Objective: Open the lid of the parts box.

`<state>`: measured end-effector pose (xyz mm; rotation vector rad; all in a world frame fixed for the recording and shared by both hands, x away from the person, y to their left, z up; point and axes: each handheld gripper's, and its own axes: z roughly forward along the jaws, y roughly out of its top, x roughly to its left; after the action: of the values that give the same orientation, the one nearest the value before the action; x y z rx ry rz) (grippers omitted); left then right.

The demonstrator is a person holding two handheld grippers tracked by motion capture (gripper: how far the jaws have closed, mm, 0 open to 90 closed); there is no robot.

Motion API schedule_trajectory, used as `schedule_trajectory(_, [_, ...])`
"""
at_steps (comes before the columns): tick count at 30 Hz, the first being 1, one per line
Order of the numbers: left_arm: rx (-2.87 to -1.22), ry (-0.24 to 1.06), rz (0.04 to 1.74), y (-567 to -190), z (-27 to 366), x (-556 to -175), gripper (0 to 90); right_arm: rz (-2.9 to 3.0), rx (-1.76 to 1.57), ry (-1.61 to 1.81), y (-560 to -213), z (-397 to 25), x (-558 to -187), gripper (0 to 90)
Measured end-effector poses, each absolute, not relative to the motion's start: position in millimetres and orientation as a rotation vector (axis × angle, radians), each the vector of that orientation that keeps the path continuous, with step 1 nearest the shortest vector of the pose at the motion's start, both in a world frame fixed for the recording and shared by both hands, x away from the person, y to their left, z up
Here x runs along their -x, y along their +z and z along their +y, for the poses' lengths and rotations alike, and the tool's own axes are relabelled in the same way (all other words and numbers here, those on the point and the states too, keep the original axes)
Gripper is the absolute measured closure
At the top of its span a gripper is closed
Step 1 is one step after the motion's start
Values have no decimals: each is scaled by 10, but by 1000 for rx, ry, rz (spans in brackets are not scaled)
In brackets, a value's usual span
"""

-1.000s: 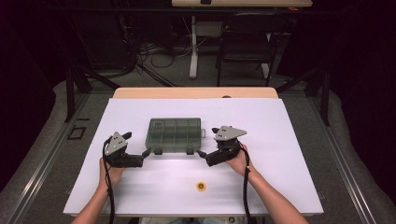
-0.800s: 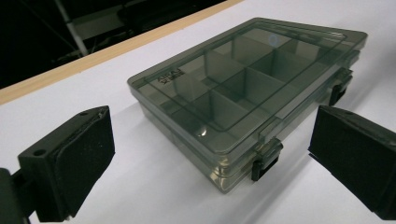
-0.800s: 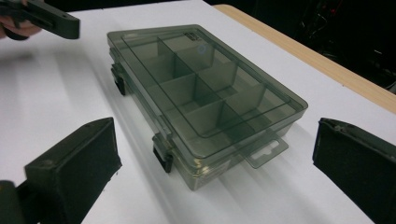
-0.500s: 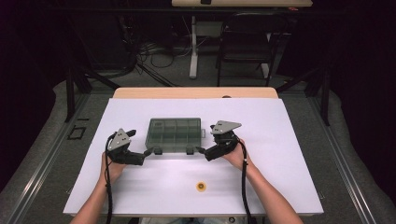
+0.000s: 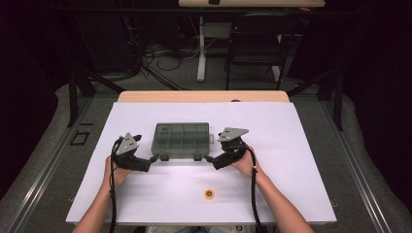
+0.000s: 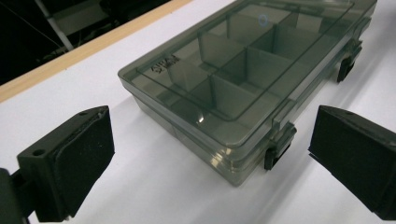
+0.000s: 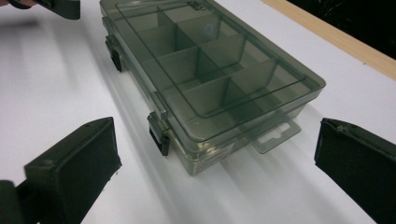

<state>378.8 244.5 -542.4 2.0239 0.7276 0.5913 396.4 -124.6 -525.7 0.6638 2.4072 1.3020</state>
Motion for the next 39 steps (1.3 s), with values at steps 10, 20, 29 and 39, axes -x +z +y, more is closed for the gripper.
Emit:
schedule_trajectory(10, [-2079,584,740,-5501,2467,-3843,7,2450,-649,1271,-5311,-1178,-3978,0])
schedule_trajectory(20, [-2112,585,712,-5526,2455,-3842,149,2451,-666,1241,-5325,-1183,-3987,0])
schedule_trajectory(29, [-2127,597,677,-5546,2453,-3824,275,2452,-669,1187,-5349,-1154,-3992,10])
schedule_trajectory(39, [-2125,584,653,-5544,2440,-3817,371,2444,-659,1149,-5368,-1121,-3985,206])
